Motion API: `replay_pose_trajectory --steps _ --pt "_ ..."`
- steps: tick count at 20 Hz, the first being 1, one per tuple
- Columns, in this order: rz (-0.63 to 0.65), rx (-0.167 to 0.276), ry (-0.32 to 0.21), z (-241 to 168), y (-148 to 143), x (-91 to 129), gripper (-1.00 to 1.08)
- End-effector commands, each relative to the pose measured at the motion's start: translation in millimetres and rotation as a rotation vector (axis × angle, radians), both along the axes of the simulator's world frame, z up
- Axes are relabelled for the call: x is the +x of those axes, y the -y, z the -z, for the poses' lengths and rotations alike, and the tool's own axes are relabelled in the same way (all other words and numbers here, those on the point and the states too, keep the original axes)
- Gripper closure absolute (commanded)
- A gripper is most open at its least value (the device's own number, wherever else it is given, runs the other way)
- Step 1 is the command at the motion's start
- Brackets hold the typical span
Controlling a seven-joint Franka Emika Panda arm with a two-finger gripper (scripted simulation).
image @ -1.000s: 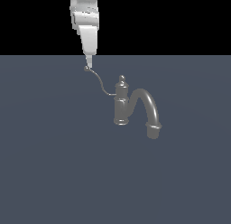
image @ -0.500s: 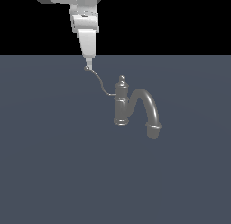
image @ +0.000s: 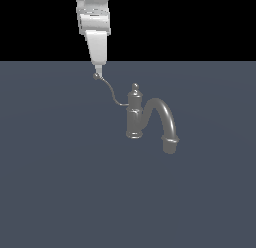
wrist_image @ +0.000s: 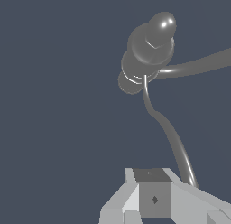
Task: Turn on the faucet by rotating a designated handle.
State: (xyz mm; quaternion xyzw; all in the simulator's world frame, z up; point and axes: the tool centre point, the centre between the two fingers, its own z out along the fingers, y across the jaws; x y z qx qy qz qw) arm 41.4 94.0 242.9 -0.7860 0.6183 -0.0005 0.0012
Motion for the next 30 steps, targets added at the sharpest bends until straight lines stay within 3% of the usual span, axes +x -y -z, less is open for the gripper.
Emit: replay_pose_trajectory --steps 1,21,22,30 --pt "0.001 -0.001 -0.003 0 3 -9 1.08" --pt "0.002 -0.001 -0.002 0 18 -66 1.08" --pt "0.008 0.001 0.020 -8 20 -56 1.08" --pt "0.006 0.001 0.012 -5 50 -78 1.08"
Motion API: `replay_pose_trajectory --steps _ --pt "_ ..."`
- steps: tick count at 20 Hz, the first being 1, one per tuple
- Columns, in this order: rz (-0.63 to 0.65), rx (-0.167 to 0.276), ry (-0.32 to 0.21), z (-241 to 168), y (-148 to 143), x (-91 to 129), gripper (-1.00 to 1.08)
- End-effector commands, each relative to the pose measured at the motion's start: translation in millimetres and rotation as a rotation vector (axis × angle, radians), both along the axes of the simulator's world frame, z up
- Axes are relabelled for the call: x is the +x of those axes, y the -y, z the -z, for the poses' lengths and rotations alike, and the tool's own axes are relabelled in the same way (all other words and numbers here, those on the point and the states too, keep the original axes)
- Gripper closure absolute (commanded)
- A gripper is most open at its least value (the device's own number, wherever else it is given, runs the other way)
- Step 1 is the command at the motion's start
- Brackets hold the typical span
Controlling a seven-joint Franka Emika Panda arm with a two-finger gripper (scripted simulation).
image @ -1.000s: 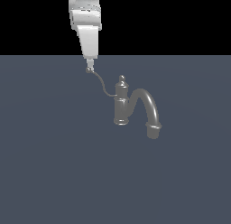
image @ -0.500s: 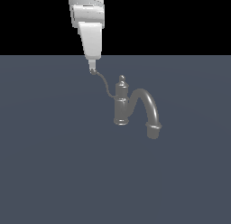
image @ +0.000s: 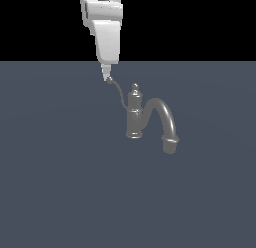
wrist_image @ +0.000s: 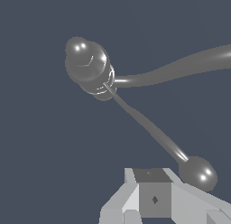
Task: Turn on the faucet by rotating a designated handle.
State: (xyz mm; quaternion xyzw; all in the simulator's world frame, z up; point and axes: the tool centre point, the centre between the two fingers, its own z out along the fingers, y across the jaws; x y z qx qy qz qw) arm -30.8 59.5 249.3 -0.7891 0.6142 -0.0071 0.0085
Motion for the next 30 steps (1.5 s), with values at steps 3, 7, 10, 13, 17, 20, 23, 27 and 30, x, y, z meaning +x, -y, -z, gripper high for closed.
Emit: replay_pose_trajectory --steps 3,7,10,13,17,20,23,27,30 --pt "0.015 -0.003 -0.010 3 27 -14 1.08" --pt "0.014 -0.003 -0.014 4 42 -25 1.08" --pt "0.013 -0.004 -0.017 5 54 -34 1.08" --pt "0.012 -0.004 -0.020 6 66 -43 1.08" --pt "-0.003 -0.002 0.004 -3 63 -35 1.08" --pt "-0.001 -0.003 0.000 -1 80 -32 1.08" --pt "0.002 -0.003 -0.004 0 96 -29 1.08" --pt "0.005 -0.004 -0.009 2 117 -26 1.08" --pt "0.007 -0.004 -0.013 3 133 -24 1.08"
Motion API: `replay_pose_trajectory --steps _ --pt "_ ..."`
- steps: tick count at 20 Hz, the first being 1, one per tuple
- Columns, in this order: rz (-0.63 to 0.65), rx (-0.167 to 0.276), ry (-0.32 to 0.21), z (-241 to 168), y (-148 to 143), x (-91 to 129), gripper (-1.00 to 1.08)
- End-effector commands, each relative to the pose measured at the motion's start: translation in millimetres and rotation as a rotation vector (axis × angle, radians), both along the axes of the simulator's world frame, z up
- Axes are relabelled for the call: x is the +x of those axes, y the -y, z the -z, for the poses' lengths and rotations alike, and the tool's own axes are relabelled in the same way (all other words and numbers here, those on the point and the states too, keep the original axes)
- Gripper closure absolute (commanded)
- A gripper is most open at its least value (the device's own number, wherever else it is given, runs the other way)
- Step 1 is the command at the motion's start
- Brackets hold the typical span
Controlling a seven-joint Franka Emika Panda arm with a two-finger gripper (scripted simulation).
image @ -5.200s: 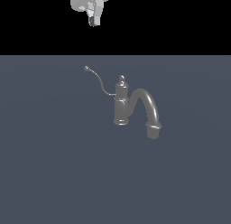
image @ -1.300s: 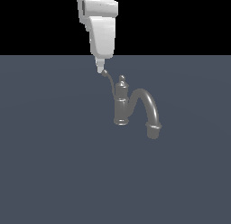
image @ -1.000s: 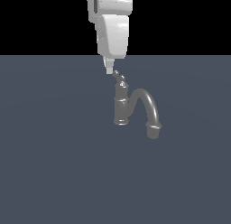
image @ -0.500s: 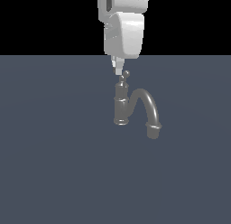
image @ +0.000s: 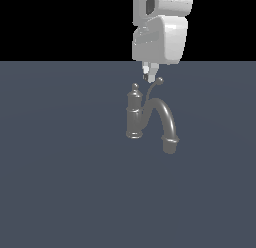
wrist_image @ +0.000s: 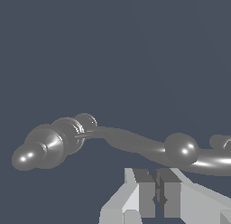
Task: Turn on the faucet by rotating a designated handle.
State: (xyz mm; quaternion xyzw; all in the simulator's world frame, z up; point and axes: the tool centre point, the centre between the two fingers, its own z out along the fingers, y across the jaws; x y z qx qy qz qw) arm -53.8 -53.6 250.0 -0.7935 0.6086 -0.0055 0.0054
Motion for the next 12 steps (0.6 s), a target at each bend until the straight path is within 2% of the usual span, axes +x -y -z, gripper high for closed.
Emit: replay_pose_trajectory --steps 1,6,7,8,12 --pt "0.022 -0.001 -0.008 4 25 0 1.08" --pt "0.026 -0.002 -0.015 7 49 4 1.08" --pt "0.026 -0.002 -0.015 7 49 4 1.08" --pt "-0.001 0.001 0.006 -3 30 10 1.08" --pt "0.003 0.001 0.004 -2 38 20 1.08"
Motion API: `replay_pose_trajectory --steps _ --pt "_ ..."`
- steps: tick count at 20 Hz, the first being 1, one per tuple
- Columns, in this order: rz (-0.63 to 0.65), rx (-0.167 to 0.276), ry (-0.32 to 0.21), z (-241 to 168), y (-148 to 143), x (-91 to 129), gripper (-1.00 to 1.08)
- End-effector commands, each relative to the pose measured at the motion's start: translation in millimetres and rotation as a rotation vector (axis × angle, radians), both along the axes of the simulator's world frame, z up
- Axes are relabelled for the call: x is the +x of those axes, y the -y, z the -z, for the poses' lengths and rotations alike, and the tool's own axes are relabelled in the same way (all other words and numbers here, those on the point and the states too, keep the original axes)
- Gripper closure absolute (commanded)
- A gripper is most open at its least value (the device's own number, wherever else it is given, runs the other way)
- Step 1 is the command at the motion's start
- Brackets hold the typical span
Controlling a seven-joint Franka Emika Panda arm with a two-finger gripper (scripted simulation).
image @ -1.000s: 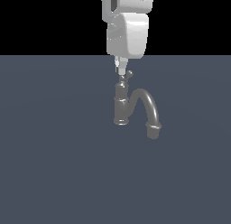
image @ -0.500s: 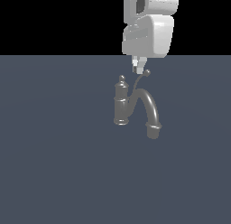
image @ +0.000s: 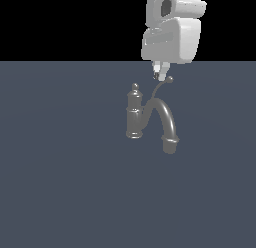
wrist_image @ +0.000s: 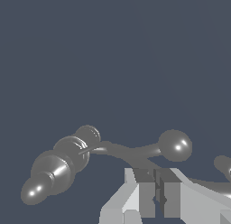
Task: Turn on the faucet by rotating a designated handle.
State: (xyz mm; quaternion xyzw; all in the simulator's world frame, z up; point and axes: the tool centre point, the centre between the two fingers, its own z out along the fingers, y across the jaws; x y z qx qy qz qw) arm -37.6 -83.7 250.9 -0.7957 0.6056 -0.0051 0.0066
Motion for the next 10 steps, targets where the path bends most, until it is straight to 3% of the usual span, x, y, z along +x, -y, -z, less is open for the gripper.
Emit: replay_pose_trajectory --steps 1,10 --pt "0.011 -0.001 0.002 0 10 6 1.08" --pt "0.018 -0.002 -0.003 2 28 28 1.08"
